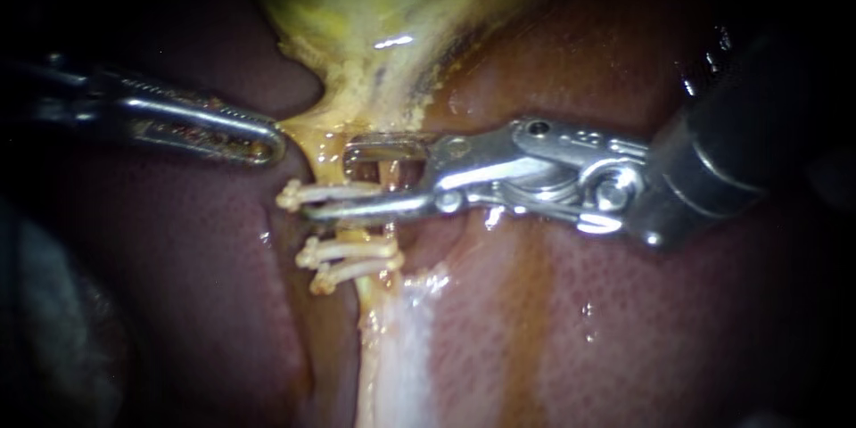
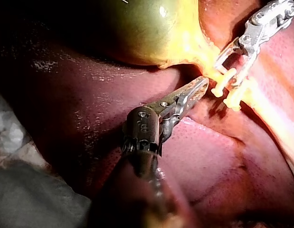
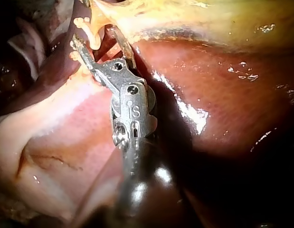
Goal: Going back third clip left tube
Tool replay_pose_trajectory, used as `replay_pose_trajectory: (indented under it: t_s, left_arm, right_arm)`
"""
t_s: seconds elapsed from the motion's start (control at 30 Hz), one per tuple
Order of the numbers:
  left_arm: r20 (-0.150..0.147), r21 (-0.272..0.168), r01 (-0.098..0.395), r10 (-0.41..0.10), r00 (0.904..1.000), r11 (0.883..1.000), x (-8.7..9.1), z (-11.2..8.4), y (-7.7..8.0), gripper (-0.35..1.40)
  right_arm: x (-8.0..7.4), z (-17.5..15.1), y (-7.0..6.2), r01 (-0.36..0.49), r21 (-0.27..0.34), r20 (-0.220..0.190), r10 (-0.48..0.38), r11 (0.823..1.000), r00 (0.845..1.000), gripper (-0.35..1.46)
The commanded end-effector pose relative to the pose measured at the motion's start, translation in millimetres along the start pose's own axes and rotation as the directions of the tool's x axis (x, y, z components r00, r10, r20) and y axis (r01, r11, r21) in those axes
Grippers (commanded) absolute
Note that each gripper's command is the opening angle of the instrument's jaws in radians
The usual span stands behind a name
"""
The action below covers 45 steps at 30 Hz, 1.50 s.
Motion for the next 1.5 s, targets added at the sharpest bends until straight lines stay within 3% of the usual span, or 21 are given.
replay_pose_trajectory:
  t_s: [0.03, 0.43, 0.6, 0.7, 0.87, 1.33, 1.5]
  left_arm:
    - [0.000, 0.000, 0.000, 0.000, 1.0000, 1.000, 0.0, 0.0, 0.0, -0.35]
    - [-0.001, 0.001, 0.000, 0.000, 1.0000, 1.000, -0.1, 0.1, 0.0, -0.35]
    - [-0.001, 0.001, 0.000, 0.000, 1.0000, 1.000, -0.1, 0.1, 0.0, -0.35]
    - [-0.001, 0.002, 0.000, 0.000, 1.0000, 1.000, -0.1, 0.2, 0.0, -0.35]
    - [-0.002, 0.005, 0.000, 0.000, 1.0000, 1.000, -0.1, 0.7, 0.0, -0.35]
    - [-0.001, 0.002, -0.011, 0.011, 0.9999, 1.000, -1.0, 5.5, -2.4, -0.35]
    - [0.000, 0.000, -0.012, 0.012, 0.9999, 1.000, -1.1, 5.7, -2.4, -0.35]
  right_arm:
    - [0.1, -0.9, -0.4, 0.026, 0.006, 0.001, -0.026, 1.000, 1.000, 0.50]
    - [0.7, -10.1, -3.2, 0.151, 0.058, 0.007, -0.152, 0.987, 0.988, 0.50]
    - [0.7, -12.8, -3.7, 0.193, 0.071, 0.098, -0.199, 0.979, 0.975, 0.50]
    - [0.7, -14.0, -3.8, 0.200, 0.077, 0.129, -0.209, 0.977, 0.969, 0.50]
    - [0.7, -14.9, -3.9, 0.206, 0.083, 0.131, -0.215, 0.975, 0.968, 0.50]
    - [0.7, -15.4, -4.3, 0.206, 0.087, 0.131, -0.216, 0.975, 0.967, 0.50]
    - [0.7, -15.5, -4.3, 0.206, 0.087, 0.131, -0.217, 0.975, 0.967, 0.50]
